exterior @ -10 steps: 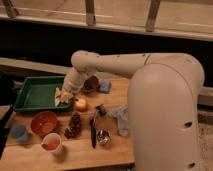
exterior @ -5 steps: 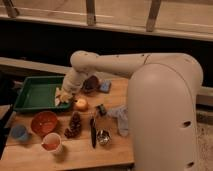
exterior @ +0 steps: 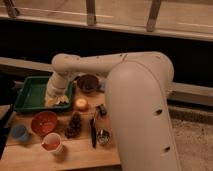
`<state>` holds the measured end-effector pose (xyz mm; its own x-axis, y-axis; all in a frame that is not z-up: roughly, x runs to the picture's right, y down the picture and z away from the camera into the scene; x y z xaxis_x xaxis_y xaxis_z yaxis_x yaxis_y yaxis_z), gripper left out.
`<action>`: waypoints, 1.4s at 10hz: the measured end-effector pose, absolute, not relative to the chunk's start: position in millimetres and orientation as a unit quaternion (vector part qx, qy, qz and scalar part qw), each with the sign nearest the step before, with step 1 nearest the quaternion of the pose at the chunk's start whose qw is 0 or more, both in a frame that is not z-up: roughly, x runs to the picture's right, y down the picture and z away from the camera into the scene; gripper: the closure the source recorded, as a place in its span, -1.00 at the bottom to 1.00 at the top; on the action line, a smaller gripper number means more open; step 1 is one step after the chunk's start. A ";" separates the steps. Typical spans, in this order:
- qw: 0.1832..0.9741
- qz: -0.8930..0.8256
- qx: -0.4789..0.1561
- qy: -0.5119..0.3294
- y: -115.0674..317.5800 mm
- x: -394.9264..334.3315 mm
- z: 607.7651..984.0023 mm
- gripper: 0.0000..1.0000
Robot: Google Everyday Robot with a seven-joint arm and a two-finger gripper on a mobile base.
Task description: Place fork in red bowl
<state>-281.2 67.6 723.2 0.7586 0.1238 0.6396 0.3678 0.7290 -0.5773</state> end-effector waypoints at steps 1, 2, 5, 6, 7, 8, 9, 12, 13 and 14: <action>0.862 -0.078 -0.365 -0.342 71.1 -283.7 720.8 0.89; 0.858 -0.088 -0.370 -0.346 77.0 -289.9 716.9 0.89; 0.847 -0.108 -0.385 -0.351 93.9 -304.8 708.9 0.89; 0.843 -0.114 -0.389 -0.354 99.3 -310.9 706.8 0.86; 0.839 -0.123 -0.394 -0.353 105.0 -317.3 704.5 0.77; 0.836 -0.134 -0.400 -0.352 112.3 -326.2 703.8 0.57; 0.833 -0.140 -0.406 -0.348 117.9 -330.6 704.8 0.33; 0.836 -0.138 -0.407 -0.342 115.0 -327.3 710.4 0.14; 0.835 -0.135 -0.410 -0.342 117.3 -327.7 714.5 0.14; 0.834 -0.133 -0.412 -0.343 118.7 -328.1 717.3 0.14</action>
<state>-328.1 118.7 717.3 0.7288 0.0603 0.6820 0.5048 0.6257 -0.5948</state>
